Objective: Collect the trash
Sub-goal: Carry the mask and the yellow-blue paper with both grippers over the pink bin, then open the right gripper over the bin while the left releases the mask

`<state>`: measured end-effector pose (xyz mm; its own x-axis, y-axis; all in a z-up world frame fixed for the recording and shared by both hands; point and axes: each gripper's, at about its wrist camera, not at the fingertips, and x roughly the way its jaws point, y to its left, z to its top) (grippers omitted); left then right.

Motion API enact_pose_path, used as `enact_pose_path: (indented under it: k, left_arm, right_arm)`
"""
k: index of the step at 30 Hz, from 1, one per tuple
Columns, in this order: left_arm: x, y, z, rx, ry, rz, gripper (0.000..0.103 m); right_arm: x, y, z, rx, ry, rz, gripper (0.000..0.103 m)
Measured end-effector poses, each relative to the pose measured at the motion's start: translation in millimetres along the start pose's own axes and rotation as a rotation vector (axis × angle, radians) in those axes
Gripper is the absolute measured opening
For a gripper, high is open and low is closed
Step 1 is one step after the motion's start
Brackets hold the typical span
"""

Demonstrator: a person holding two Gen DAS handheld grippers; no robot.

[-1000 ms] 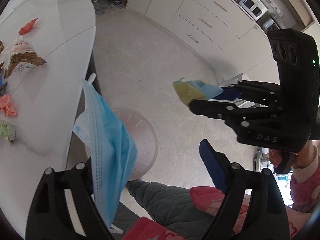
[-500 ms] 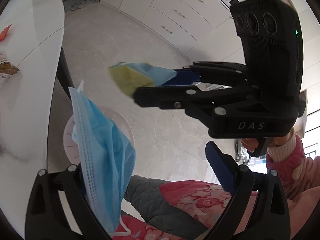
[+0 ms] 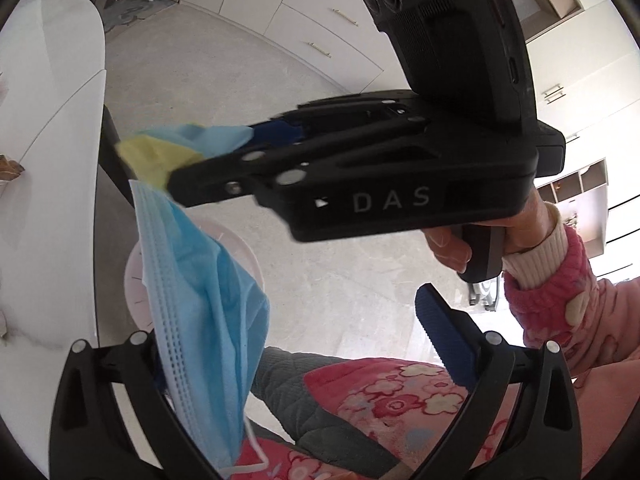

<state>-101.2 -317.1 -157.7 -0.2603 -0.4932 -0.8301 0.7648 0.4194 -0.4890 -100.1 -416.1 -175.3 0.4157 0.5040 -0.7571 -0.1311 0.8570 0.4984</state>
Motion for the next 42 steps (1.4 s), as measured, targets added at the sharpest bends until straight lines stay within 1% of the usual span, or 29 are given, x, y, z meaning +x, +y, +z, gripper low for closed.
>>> enact_pose_path:
  k: [3,6,7,8,10,12,14,15,16,19,24,27,29,30,31,32,34,35,36,37,40,42]
  left_arm:
    - [2,0,-3,-0.003,0.014,0.012,0.095]
    - [4,-1,-7,-0.006,0.022,0.011,0.095]
    - [4,-2,-8,-0.007,0.023,0.011,0.095]
    - [4,-2,-9,-0.006,0.026,0.012,0.095]
    - [2,-3,-7,-0.006,0.027,0.013,0.095]
    - [2,-4,-4,-0.008,0.028,0.014,0.095]
    - [-1,-3,-2,-0.008,0.026,0.013,0.095]
    - [-1,-3,-2,-0.008,0.024,0.011,0.095]
    - [-1,-3,-3,-0.007,0.024,0.010,0.095]
    - [4,-5,-7,0.002,0.026,0.001,0.095]
    - [2,-10,-9,0.027,0.020,-0.004,0.095]
    - [2,-14,-9,0.040,0.015,-0.003,0.095]
    - [1,-16,-8,0.046,0.010,0.000,0.095]
    - [0,-18,-7,0.049,0.005,0.003,0.095]
    - [0,-17,-7,0.050,0.003,0.005,0.095]
    - [0,-18,-6,0.050,0.001,0.006,0.095]
    - [2,-19,-8,0.048,-0.001,0.009,0.095]
    - [2,-19,-7,0.047,-0.002,0.011,0.095]
    - [3,-20,-7,0.048,-0.001,0.013,0.095]
    - [3,-20,-6,0.048,-0.001,0.017,0.095]
    - [3,-18,-4,0.042,-0.001,0.028,0.095]
    - [5,-15,-5,0.032,-0.004,0.037,0.095]
  right_arm:
    - [7,-19,-13,0.048,0.029,-0.027,0.038]
    - [24,-33,-30,0.074,0.100,-0.070,0.038]
    - [31,-36,-36,0.080,0.127,-0.086,0.040]
    - [36,-38,-41,0.083,0.148,-0.096,0.044]
    - [43,-40,-47,0.098,0.170,-0.100,0.060]
    - [42,-40,-49,0.113,0.161,-0.094,0.064]
    - [36,-40,-46,0.128,0.137,-0.068,0.067]
    - [31,-39,-45,0.135,0.122,-0.054,0.072]
    - [27,-38,-42,0.142,0.104,-0.035,0.074]
    - [23,-34,-33,0.166,0.079,0.058,0.074]
    - [25,-32,-20,0.217,0.059,0.168,0.074]
    - [30,-28,-14,0.254,0.066,0.255,0.074]
    - [32,-25,-11,0.268,0.077,0.292,0.074]
    - [34,-22,-10,0.267,0.087,0.301,0.073]
    - [34,-19,-10,0.261,0.091,0.300,0.064]
    - [34,-17,-9,0.253,0.095,0.301,0.059]
    - [35,-14,-10,0.245,0.104,0.303,0.038]
    - [35,-13,-10,0.240,0.103,0.301,0.032]
    - [34,-13,-11,0.233,0.101,0.302,0.021]
    - [32,-12,-11,0.223,0.097,0.305,0.013]
    - [27,-10,-12,0.200,0.085,0.272,0.008]
    - [23,-12,-14,0.193,0.075,0.247,0.008]
